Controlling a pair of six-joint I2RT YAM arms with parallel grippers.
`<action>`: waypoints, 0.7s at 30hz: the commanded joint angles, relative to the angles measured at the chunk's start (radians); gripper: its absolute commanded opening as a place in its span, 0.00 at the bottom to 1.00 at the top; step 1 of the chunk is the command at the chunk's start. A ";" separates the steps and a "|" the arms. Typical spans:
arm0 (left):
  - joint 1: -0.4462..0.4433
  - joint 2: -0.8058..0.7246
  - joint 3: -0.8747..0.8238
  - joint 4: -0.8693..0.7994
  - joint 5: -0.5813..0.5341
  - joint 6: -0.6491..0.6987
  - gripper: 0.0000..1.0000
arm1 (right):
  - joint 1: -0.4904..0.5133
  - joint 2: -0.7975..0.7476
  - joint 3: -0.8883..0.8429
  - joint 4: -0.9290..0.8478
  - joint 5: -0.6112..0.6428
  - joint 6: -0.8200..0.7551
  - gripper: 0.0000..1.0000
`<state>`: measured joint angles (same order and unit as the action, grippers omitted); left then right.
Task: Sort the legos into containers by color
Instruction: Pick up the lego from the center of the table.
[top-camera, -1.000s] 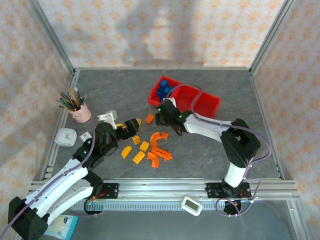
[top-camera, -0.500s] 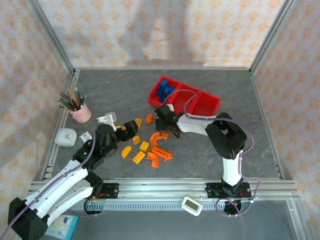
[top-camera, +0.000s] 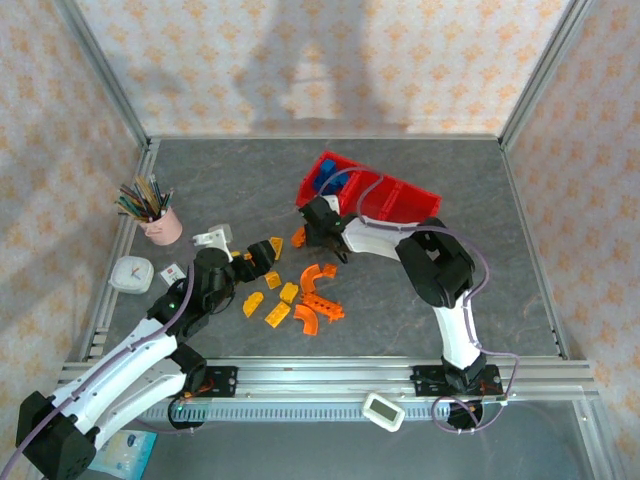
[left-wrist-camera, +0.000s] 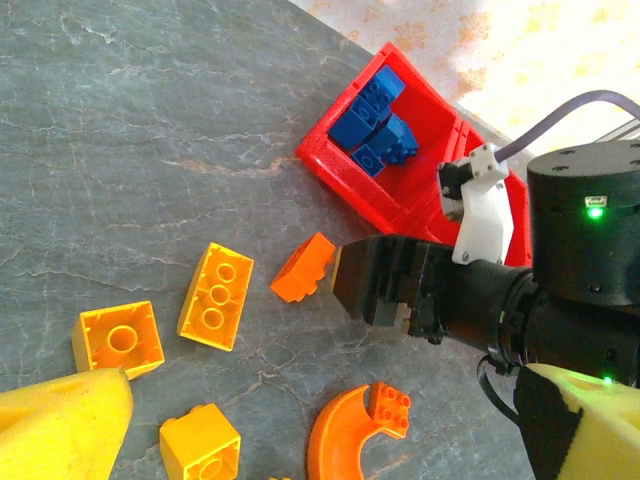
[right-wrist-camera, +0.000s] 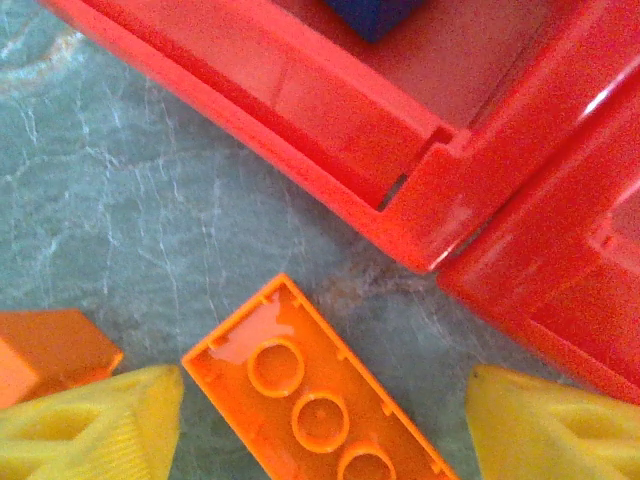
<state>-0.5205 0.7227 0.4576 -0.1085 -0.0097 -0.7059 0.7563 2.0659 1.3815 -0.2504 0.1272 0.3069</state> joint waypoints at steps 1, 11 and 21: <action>0.009 0.006 0.003 0.013 -0.022 0.019 0.99 | -0.005 0.015 0.027 -0.020 0.033 0.006 0.69; 0.010 0.014 0.014 0.018 -0.013 0.013 0.99 | 0.028 -0.006 -0.012 -0.039 -0.047 -0.009 0.56; 0.011 0.017 0.026 0.017 -0.003 0.011 0.99 | 0.038 0.005 -0.015 -0.057 0.015 0.009 0.37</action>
<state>-0.5205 0.7357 0.4580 -0.1081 -0.0090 -0.7063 0.7910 2.0693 1.3651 -0.2684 0.1104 0.3069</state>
